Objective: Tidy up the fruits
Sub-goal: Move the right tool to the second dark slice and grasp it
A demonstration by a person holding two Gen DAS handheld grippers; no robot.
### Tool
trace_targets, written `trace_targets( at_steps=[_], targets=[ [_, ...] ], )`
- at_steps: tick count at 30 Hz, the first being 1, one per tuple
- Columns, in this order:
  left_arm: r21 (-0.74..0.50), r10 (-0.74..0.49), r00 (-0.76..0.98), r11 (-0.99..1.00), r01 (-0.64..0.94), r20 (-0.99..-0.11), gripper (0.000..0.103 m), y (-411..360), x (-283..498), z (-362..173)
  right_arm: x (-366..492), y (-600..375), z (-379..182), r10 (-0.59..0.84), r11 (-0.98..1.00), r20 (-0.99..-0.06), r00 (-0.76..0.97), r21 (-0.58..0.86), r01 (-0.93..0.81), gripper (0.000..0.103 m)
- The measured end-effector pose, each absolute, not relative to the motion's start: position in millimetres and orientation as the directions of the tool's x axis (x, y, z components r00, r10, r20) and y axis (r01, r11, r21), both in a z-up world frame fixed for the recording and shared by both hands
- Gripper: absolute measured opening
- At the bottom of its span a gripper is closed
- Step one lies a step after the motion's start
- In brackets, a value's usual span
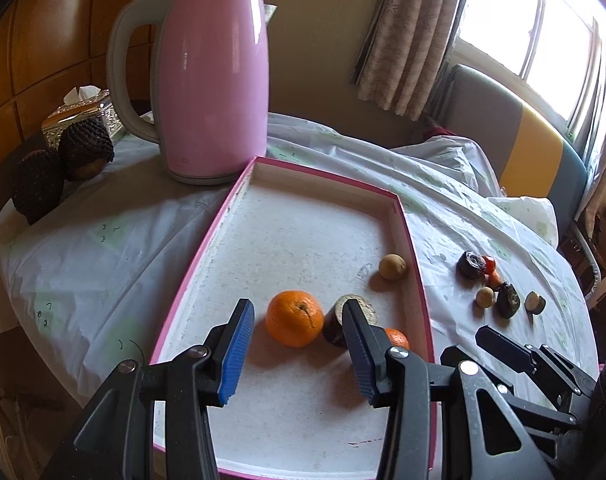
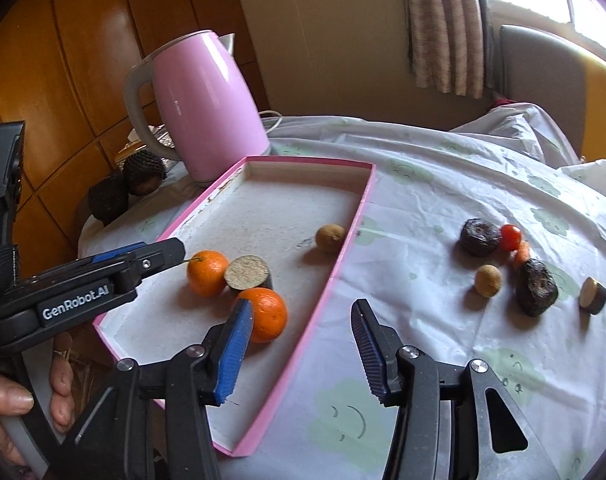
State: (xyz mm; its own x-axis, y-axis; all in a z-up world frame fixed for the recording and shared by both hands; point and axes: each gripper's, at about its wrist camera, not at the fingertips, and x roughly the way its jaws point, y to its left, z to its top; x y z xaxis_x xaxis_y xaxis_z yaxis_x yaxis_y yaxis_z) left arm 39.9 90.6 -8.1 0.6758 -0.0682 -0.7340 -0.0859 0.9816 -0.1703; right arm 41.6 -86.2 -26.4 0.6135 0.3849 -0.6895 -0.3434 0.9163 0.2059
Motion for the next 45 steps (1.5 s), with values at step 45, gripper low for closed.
trace_targets(
  at_steps=[45],
  targets=[
    [-0.187,-0.326,0.561,0.938,0.292,-0.761,0.046,-55,64,-14,63,-291,-54,-0.026,0.964,-0.732,0.681,0.161,0.21,0.057]
  ],
)
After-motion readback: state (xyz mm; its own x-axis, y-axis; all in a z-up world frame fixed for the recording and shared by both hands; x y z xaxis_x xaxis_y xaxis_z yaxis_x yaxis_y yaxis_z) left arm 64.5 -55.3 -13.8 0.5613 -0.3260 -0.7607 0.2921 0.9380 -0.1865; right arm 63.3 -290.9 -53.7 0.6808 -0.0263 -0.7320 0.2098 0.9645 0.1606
